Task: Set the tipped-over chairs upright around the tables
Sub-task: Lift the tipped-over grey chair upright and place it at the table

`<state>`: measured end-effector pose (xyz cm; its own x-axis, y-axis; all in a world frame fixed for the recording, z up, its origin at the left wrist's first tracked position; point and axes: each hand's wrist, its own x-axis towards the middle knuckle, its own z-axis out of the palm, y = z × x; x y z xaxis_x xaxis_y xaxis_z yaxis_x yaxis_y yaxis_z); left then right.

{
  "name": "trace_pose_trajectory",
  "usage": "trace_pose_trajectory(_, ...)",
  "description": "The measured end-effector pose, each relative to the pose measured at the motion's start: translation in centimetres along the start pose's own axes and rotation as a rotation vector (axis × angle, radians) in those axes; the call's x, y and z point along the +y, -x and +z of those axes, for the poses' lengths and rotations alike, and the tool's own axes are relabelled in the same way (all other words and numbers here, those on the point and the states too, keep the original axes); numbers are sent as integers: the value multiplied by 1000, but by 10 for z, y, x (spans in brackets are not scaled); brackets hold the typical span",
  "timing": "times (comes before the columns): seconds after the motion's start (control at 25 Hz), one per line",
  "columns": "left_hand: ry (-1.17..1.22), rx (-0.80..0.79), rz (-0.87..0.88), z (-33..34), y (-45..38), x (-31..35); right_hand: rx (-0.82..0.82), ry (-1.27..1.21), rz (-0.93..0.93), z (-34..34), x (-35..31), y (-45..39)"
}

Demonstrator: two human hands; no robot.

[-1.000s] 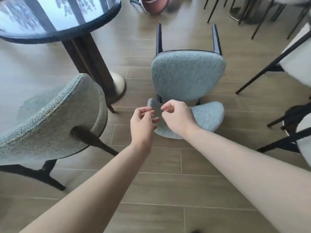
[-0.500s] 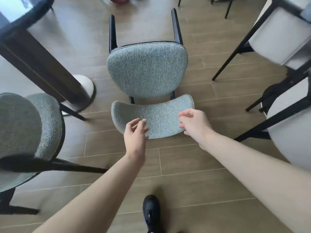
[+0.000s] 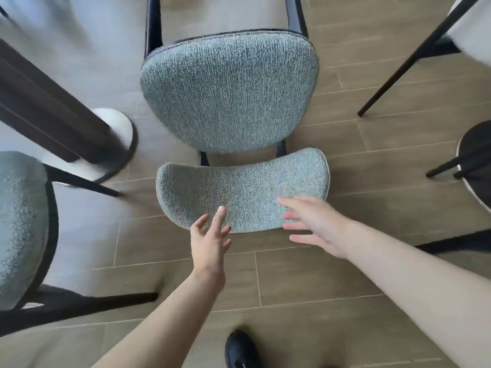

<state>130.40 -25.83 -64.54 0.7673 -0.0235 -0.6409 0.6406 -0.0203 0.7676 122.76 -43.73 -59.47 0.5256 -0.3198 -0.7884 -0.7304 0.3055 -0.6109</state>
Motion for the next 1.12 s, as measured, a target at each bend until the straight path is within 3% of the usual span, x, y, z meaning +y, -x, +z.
trace_pose_trajectory(0.08,-1,20,-40,1,-34,-29,-60,-125,105,9,42,-41)
trace_pose_trajectory(0.36,88,105,-107,22,-148,-148,61,-494,191,34,157,-198)
trace_pose_trajectory(0.52,112,141,-159,34,-220,-206,136,-474,183,39,194,-287)
trace_pose_trajectory(0.64,72,263,-206,40,-276,-242,245,-530,57,40,213,-345)
trace_pose_trajectory(0.8,57,443,-258,37,-324,-259,267,-675,-143,56,227,-387)
trace_pose_trajectory(1.12,117,381,-111,14,-342,-269,338,-601,-113,42,229,-391)
